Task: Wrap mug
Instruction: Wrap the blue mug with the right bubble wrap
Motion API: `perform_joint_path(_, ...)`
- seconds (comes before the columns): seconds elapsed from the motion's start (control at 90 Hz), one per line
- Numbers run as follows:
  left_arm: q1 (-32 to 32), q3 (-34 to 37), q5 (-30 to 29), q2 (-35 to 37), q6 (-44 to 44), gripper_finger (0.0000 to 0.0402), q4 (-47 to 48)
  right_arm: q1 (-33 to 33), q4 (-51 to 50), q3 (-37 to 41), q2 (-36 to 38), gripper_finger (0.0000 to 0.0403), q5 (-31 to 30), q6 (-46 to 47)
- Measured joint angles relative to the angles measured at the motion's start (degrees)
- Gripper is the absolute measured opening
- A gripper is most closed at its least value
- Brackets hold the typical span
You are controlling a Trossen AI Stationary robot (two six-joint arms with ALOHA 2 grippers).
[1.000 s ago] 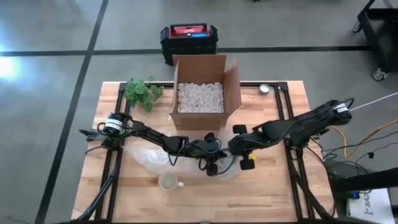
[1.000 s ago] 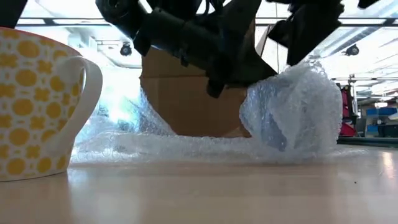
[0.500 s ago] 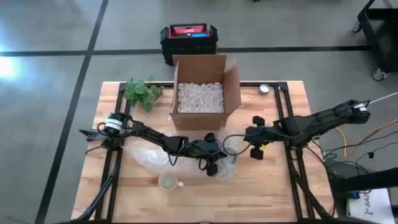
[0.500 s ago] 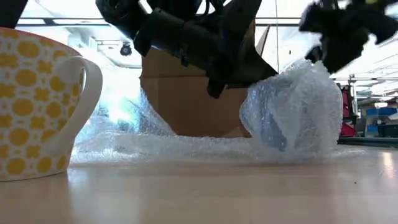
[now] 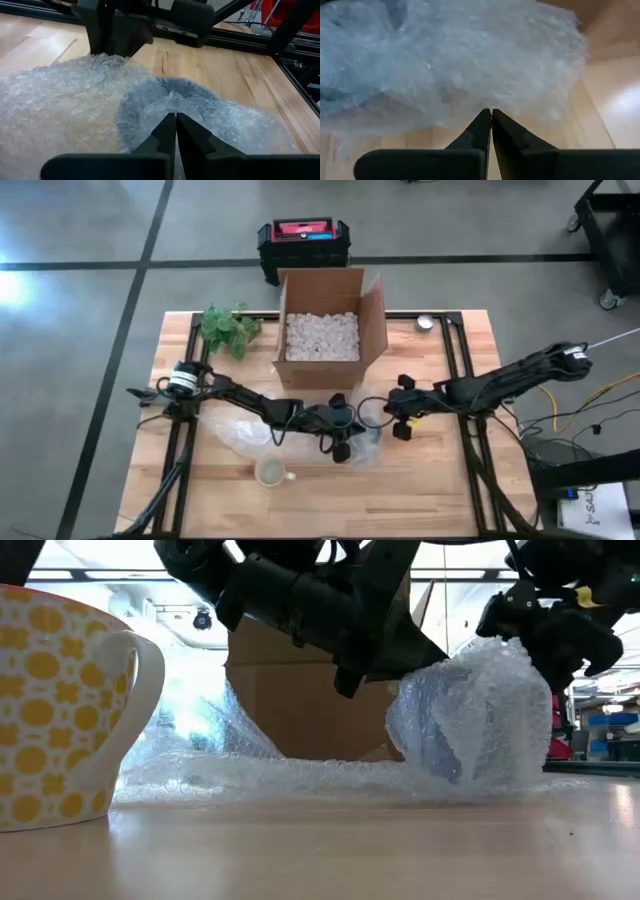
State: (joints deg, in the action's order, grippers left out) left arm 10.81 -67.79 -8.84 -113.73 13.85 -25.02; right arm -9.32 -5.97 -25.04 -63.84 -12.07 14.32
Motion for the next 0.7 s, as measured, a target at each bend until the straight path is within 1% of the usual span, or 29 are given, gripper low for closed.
perform_joint_path(0.133,0.0,0.0,0.0,0.0,0.0,0.0001,-0.1,0.0,7.4,-0.9,-2.4,0.0002,0.1,-4.3)
perform_joint_path(0.278,0.0,0.0,0.0,0.0,0.1,0.0001,-0.3,-0.1,5.4,-5.2,-2.3,0.0002,1.0,-8.5)
perform_joint_path(0.367,0.0,0.0,0.2,0.0,0.2,0.0001,-0.4,-0.2,4.5,-7.5,-2.0,0.0002,5.4,-10.8)
perform_joint_path(0.5,0.0,0.0,0.2,0.0,0.4,0.0001,-0.4,-1.3,4.5,-8.3,-2.0,0.0002,11.8,-11.3)
perform_joint_path(0.578,0.0,0.0,0.2,0.0,0.4,0.0000,-0.2,-2.0,4.8,-8.1,-2.7,0.0002,12.5,-11.4)
perform_joint_path(0.7,-0.2,0.0,0.2,0.0,1.5,0.0000,0.0,-2.2,5.0,-7.8,-4.5,0.0002,12.0,-11.0)
